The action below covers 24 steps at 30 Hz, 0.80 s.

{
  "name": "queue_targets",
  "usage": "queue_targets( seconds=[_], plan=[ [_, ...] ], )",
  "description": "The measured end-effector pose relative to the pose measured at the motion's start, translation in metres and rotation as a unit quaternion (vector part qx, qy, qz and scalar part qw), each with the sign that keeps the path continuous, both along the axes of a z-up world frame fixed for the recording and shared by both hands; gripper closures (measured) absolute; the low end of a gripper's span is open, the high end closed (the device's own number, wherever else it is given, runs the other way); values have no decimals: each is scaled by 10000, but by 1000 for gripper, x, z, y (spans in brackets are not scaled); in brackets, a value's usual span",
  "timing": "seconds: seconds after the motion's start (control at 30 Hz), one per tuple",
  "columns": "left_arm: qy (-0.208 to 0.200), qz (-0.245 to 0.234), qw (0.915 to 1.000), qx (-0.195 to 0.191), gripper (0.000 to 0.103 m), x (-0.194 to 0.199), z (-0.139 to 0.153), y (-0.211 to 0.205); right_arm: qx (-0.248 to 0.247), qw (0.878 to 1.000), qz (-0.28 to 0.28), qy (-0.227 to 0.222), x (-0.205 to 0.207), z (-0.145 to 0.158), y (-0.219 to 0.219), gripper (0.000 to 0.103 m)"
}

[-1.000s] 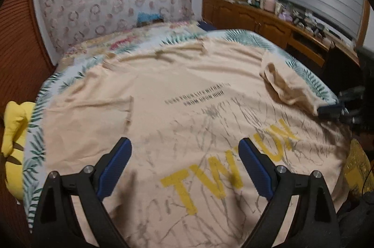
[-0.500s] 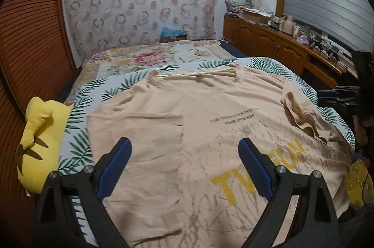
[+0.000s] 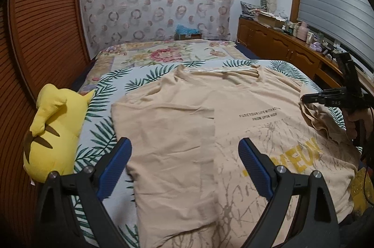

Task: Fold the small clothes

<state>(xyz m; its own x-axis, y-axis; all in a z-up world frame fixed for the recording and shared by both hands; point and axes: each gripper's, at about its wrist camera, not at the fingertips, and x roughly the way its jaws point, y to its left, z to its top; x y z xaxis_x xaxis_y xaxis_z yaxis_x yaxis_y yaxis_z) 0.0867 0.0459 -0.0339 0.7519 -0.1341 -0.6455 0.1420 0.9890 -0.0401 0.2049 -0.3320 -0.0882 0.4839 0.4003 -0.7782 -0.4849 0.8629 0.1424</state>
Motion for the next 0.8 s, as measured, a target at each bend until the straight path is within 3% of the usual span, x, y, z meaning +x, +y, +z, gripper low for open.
queue_targets(
  seconds=[0.23, 0.27, 0.3, 0.4, 0.6, 0.8],
  plan=[
    [-10, 58, 10000, -44, 10, 1, 0, 6, 437, 9978, 367, -347, -12, 26, 13, 99],
    [-16, 65, 10000, -43, 10, 0, 0, 6, 442, 9978, 360, -342, -12, 27, 14, 92],
    [-19, 67, 10000, -48, 10, 1, 0, 7, 476, 9977, 344, -326, -12, 28, 14, 76],
    [-26, 107, 9999, -61, 10, 2, 0, 10, 496, 9978, 185, -390, -10, 32, 4, 52],
    [28, 139, 9999, -35, 10, 14, -3, 20, -42, 9980, -339, -529, -3, 27, -26, 50],
    [196, 208, 9995, 110, 13, 41, -13, 37, -392, 9961, -722, -335, 18, 3, -65, 49]
  ],
)
